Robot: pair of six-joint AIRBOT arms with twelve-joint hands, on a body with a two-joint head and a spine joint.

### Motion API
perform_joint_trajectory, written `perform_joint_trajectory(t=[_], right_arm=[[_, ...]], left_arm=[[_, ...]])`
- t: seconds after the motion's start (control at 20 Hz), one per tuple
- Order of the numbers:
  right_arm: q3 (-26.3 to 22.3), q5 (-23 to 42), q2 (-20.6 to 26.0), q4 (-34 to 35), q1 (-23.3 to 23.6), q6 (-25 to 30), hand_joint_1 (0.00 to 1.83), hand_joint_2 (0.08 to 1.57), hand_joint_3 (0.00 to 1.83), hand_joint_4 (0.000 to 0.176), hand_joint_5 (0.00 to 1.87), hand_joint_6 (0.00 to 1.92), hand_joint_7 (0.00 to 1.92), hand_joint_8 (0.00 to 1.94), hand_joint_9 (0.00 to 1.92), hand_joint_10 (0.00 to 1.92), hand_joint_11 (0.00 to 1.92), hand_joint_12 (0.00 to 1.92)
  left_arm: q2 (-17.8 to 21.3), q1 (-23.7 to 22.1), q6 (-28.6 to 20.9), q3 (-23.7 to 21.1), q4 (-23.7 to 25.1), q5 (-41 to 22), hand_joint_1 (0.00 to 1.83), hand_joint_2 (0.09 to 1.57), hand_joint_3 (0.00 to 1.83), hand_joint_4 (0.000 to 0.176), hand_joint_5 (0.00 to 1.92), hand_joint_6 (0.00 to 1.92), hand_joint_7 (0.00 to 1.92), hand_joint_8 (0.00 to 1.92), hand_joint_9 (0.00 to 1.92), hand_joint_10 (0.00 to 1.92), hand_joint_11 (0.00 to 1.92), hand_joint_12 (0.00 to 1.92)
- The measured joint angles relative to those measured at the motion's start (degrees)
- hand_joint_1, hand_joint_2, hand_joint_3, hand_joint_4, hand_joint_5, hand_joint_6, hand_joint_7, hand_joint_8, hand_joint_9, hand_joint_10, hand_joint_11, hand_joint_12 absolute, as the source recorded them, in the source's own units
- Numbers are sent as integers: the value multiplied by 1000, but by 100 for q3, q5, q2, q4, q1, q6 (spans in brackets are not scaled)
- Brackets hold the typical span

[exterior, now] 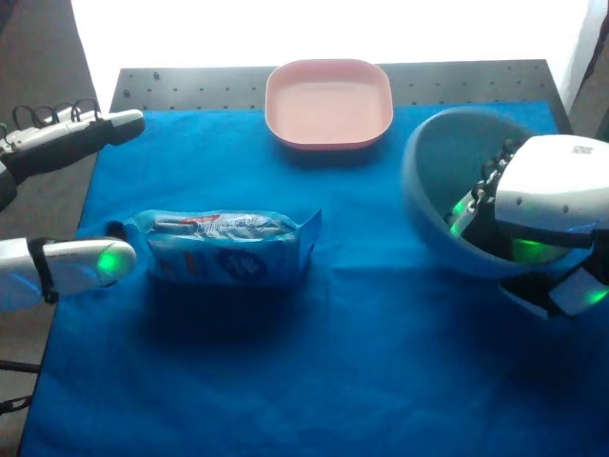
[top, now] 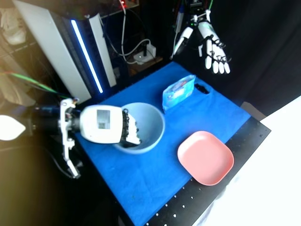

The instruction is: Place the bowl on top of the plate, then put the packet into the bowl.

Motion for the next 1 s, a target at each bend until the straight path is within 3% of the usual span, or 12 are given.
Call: perform_joint_trajectory(t=[0.05, 0.15, 0.25, 0.4, 0.5, 0.6, 0.75, 0.8, 0.85, 0.9, 0.95, 1.0], right_arm=[[0, 9, 11, 107, 0, -4, 1153, 647, 1485, 10, 848, 1921, 992, 1941, 1319, 1921, 1235, 1921], [7, 66, 11, 197, 0, -11, 1147, 695, 1403, 0, 772, 1921, 963, 1941, 1351, 1921, 1322, 1921], [4, 114, 11, 221, 0, -11, 1135, 748, 1310, 0, 711, 1906, 922, 1941, 1398, 1921, 1438, 1921], [7, 225, 11, 345, 0, -11, 1157, 679, 1426, 0, 780, 1918, 988, 1941, 1432, 1921, 1459, 1921], [4, 326, 11, 404, 0, -11, 1142, 716, 1364, 0, 739, 1921, 953, 1941, 1410, 1921, 1462, 1921], [7, 527, 11, 601, 0, -22, 887, 1036, 852, 0, 580, 1921, 1204, 1941, 1406, 1921, 1467, 1921], [42, 872, 11, 1019, 7, -103, 873, 1045, 815, 0, 580, 1921, 1266, 1941, 1428, 1921, 1436, 1921], [42, 885, 11, 1141, 70, -267, 890, 1256, 392, 21, 850, 1921, 1289, 1941, 1452, 1921, 1469, 1921], [50, 879, 9, 1274, 199, -435, 1053, 1380, 46, 2, 915, 1921, 1304, 1941, 1493, 1921, 1562, 1921], [85, 901, -2, 1290, 256, -444, 1053, 1380, 46, 2, 915, 1921, 1304, 1941, 1493, 1921, 1562, 1921], [181, 931, -59, 1311, 391, -448, 1067, 1449, 29, 141, 828, 1921, 1296, 1941, 1488, 1921, 1531, 1921], [269, 946, -133, 1397, 468, -450, 1082, 1438, 13, 169, 833, 1921, 1307, 1941, 1503, 1921, 1547, 1921]], left_arm=[[0, 0, -2, 0, 0, 9, 421, 982, 2, 117, 244, 0, 234, 4, 133, 3, 0, 0], [0, 2, -4, 0, -2, -22, 396, 977, 0, 120, 241, 0, 244, 7, 148, 8, 0, 0], [-13, 35, -9, 0, -13, -61, 454, 983, 2, 93, 241, 1, 233, 1, 149, 7, 0, 0], [-22, 35, -26, 0, -20, -79, 477, 994, 4, 93, 242, 1, 210, 0, 150, 3, 70, 33], [-22, 35, -28, 0, -22, -76, 491, 1012, 9, 63, 224, 0, 194, 0, 152, 2, 150, 68], [-24, 35, -28, 0, -22, -76, 538, 1003, 2, 72, 232, 4, 193, 1, 139, 0, 71, 36], [-31, 35, -28, 0, -24, -85, 558, 1005, 1, 69, 248, 7, 198, 2, 134, 1, 109, 55], [-52, 35, -28, 0, -44, -101, 560, 1003, 0, 72, 252, 7, 197, 1, 130, 0, 106, 54], [-72, 35, -31, 0, -37, -92, 554, 1008, 2, 83, 250, 5, 186, 0, 121, 0, 89, 50], [-79, 35, -37, 0, -28, -94, 554, 1008, 2, 83, 250, 5, 186, 0, 121, 0, 89, 50], [-83, 35, -42, 0, -20, -94, 564, 1010, 2, 80, 252, 4, 185, 0, 119, 0, 93, 52], [-83, 35, -42, 0, -24, -94, 557, 1007, 0, 80, 253, 4, 187, 1, 116, 0, 93, 54]])
